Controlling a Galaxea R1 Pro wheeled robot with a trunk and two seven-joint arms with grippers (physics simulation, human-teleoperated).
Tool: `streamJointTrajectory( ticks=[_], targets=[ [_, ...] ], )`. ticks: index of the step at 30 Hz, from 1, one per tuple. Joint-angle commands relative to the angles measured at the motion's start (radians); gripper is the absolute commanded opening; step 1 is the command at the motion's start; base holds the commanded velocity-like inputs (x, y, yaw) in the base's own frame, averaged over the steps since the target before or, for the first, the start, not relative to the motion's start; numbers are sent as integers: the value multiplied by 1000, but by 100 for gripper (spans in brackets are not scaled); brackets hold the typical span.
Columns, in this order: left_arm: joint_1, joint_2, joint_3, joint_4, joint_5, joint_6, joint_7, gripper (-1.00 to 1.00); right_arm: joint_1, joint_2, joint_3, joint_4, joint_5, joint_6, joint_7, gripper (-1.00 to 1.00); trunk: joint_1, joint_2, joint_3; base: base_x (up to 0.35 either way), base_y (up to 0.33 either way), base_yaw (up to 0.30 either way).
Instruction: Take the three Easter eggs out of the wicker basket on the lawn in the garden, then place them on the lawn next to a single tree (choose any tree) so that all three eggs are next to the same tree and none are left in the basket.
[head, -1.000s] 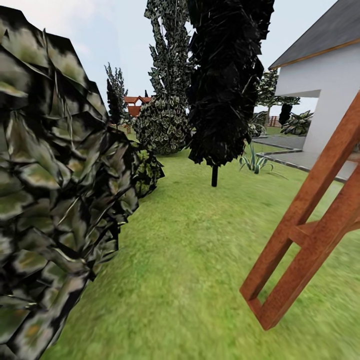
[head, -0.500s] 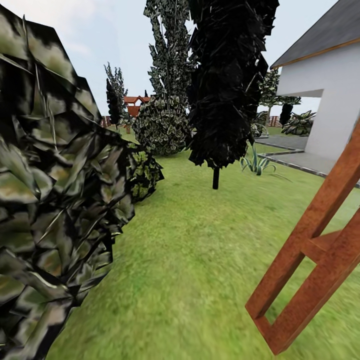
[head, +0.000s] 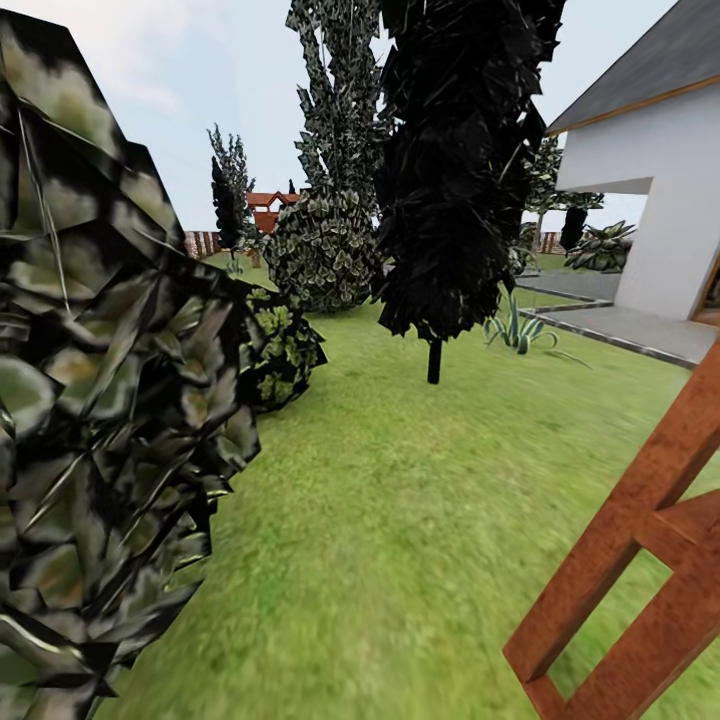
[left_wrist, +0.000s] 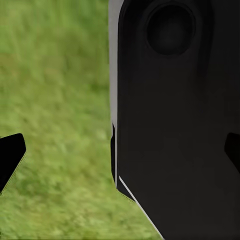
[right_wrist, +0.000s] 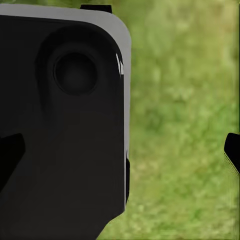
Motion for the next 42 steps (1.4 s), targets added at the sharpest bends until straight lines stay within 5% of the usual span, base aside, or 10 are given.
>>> streamJointTrajectory(
  ticks=[1,42],
  targets=[
    [0,0,0,-1,0,0,0,100,-1,0,1,2,0,0,-1,100,1,0,-1,333,0,0],
    [0,0,0,-1,0,1,0,100,-1,0,1,2,0,0,-1,100,1,0,-1,333,0,0]
  ],
)
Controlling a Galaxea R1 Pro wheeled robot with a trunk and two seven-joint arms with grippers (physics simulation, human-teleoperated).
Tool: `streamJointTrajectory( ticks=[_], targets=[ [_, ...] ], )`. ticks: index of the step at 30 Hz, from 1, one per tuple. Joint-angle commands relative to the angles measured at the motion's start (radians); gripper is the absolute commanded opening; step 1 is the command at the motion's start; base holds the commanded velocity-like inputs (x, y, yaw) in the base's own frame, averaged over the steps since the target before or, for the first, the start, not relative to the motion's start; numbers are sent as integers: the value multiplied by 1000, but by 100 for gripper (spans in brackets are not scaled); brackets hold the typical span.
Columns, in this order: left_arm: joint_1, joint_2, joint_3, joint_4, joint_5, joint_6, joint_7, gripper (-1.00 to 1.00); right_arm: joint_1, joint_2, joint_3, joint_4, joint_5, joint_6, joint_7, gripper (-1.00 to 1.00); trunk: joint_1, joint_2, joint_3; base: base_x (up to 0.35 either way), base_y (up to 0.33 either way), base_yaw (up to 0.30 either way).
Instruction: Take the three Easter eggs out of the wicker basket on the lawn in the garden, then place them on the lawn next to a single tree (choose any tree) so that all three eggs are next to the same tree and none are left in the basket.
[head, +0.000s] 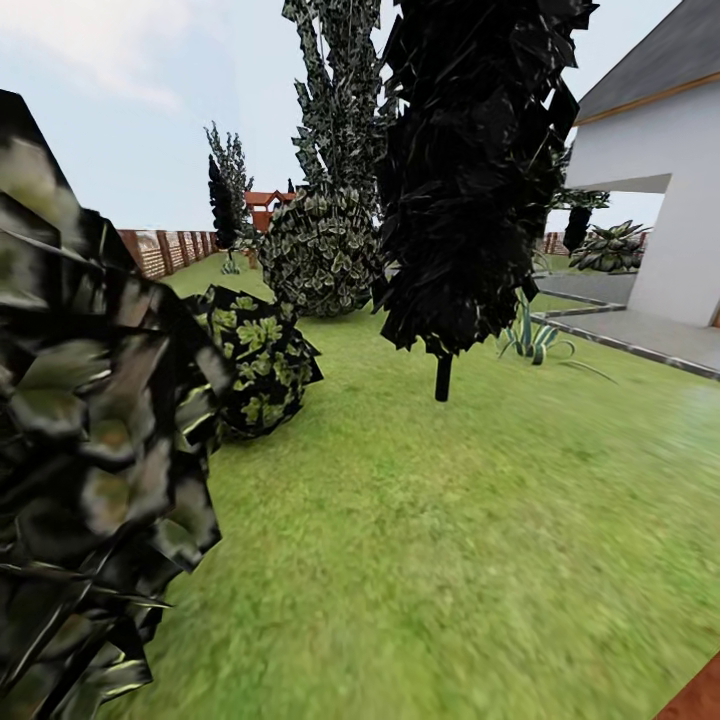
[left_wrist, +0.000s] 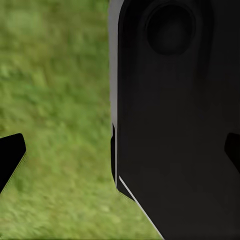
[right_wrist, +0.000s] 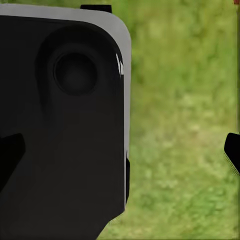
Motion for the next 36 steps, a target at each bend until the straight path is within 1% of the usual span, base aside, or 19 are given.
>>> streamJointTrajectory(
  ticks=[1,20,26,33,36],
  targets=[
    [0,0,0,-1,0,0,0,100,-1,0,1,2,0,0,-1,100,1,0,-1,333,0,0],
    [0,0,0,-1,0,0,1,100,-1,0,1,2,0,-1,-1,100,1,0,-1,333,0,0],
    [0,0,0,-1,0,0,0,100,-1,0,0,2,0,-3,1,100,1,0,-1,333,0,-150],
    [0,0,0,-1,0,0,0,100,-1,0,0,2,0,-1,1,100,1,0,-1,333,0,-30],
    [0,0,0,-1,0,0,0,100,-1,0,0,2,0,-1,1,100,1,0,-1,333,0,-162]
  ],
)
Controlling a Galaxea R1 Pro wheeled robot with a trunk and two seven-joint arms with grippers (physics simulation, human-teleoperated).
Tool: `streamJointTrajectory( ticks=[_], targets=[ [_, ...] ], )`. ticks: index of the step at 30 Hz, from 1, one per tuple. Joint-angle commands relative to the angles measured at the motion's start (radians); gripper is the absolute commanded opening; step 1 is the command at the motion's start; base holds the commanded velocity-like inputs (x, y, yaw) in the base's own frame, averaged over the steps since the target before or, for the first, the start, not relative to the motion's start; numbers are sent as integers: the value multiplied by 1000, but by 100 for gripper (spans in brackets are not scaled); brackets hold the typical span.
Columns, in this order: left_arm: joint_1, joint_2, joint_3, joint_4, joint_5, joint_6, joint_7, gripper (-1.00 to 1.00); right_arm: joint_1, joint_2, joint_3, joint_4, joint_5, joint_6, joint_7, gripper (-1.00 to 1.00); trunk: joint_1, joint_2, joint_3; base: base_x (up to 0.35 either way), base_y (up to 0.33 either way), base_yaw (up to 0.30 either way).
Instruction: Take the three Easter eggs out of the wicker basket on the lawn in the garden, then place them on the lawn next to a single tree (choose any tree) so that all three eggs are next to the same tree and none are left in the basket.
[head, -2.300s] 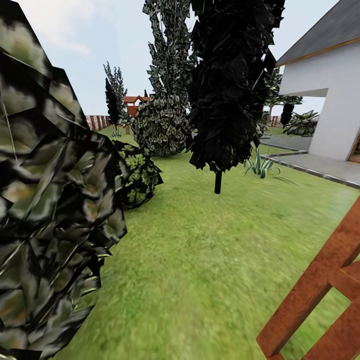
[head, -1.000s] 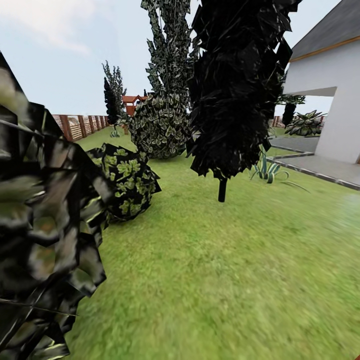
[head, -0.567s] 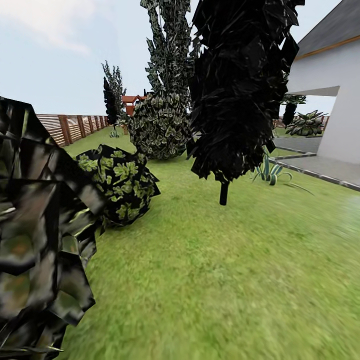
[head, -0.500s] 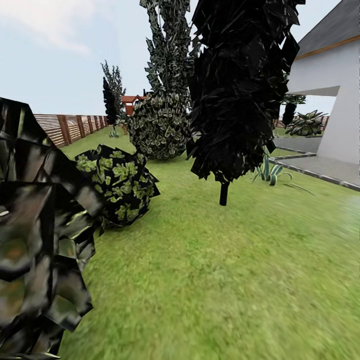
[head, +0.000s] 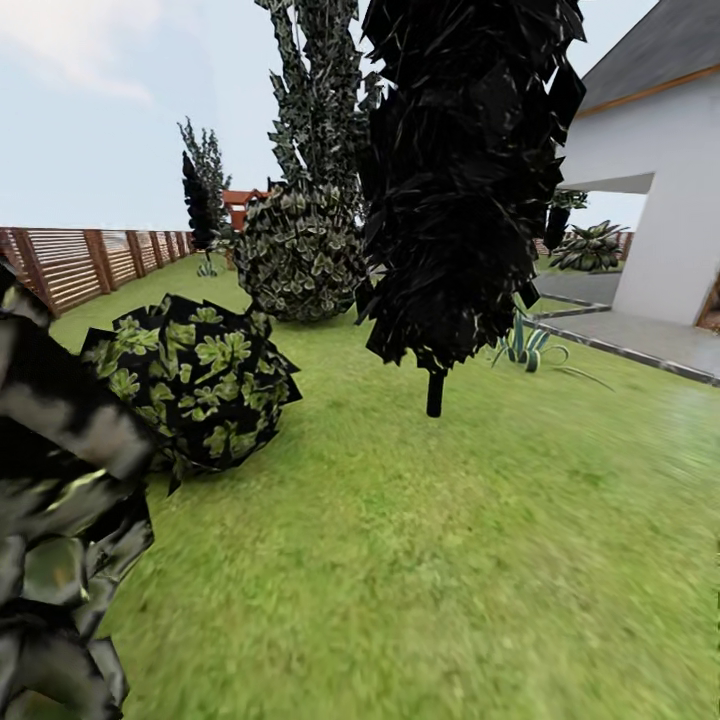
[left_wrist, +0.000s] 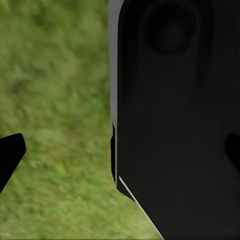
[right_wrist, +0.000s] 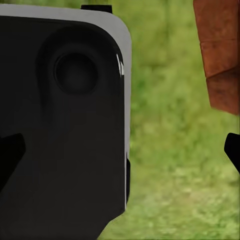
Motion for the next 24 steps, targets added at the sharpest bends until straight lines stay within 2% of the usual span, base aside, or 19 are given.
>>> streamJointTrajectory(
  ticks=[1,24],
  targets=[
    [0,0,0,-1,0,0,0,100,-1,0,0,2,0,0,-1,100,1,0,-1,333,0,-233],
    [0,0,0,-1,0,0,0,100,-1,0,1,2,0,2,-1,100,1,0,-1,333,0,-289]
  ],
)
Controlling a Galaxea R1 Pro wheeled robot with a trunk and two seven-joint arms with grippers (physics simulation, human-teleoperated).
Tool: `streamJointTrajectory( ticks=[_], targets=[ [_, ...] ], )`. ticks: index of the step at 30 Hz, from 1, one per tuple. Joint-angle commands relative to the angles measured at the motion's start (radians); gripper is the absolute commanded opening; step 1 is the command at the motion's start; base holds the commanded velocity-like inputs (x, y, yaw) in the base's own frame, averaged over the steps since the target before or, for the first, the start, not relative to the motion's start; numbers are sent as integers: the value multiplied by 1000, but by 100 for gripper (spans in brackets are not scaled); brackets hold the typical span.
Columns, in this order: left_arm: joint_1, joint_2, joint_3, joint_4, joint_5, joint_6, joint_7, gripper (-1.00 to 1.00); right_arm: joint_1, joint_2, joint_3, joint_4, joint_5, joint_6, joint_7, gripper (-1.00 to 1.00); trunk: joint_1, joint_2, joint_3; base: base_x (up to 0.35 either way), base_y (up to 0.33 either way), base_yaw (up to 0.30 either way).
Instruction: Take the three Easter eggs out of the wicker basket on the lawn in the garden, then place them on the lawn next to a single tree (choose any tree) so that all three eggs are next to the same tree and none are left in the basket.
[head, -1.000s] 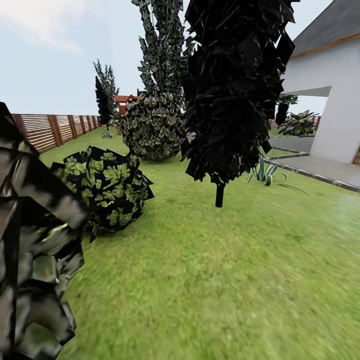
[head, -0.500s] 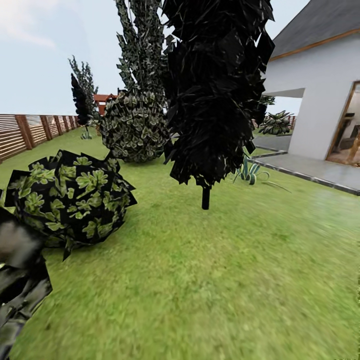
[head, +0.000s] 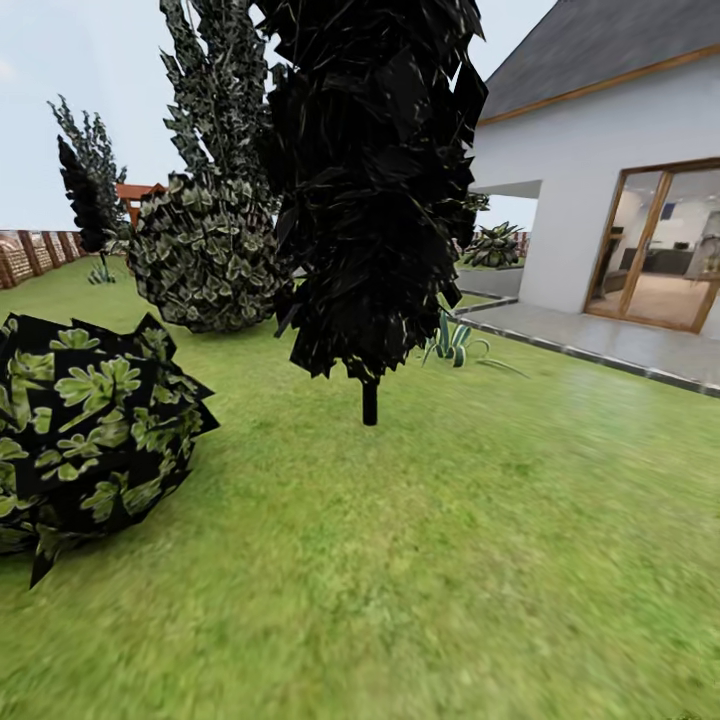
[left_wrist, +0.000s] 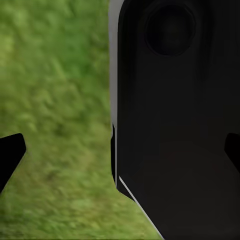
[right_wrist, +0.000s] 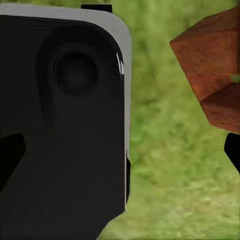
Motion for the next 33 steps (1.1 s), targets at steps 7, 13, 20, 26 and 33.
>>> streamJointTrajectory(
  ticks=[7,13,20,26,33],
  targets=[
    [0,0,0,-1,0,0,0,100,-1,0,0,2,0,0,-1,100,1,0,-1,333,0,-294],
    [0,0,0,-1,0,0,0,100,-1,0,0,2,0,0,-1,100,1,0,-1,319,0,-294],
    [0,0,0,-1,0,0,0,100,-1,0,0,2,0,-1,-1,100,1,0,-1,309,0,-294],
    [0,0,0,-1,0,0,0,100,-1,0,0,2,0,-1,-1,100,1,0,-1,305,0,-294],
    [0,0,0,-1,0,0,1,100,-1,0,-1,2,0,-1,-1,100,1,0,-1,294,0,-294]
  ],
)
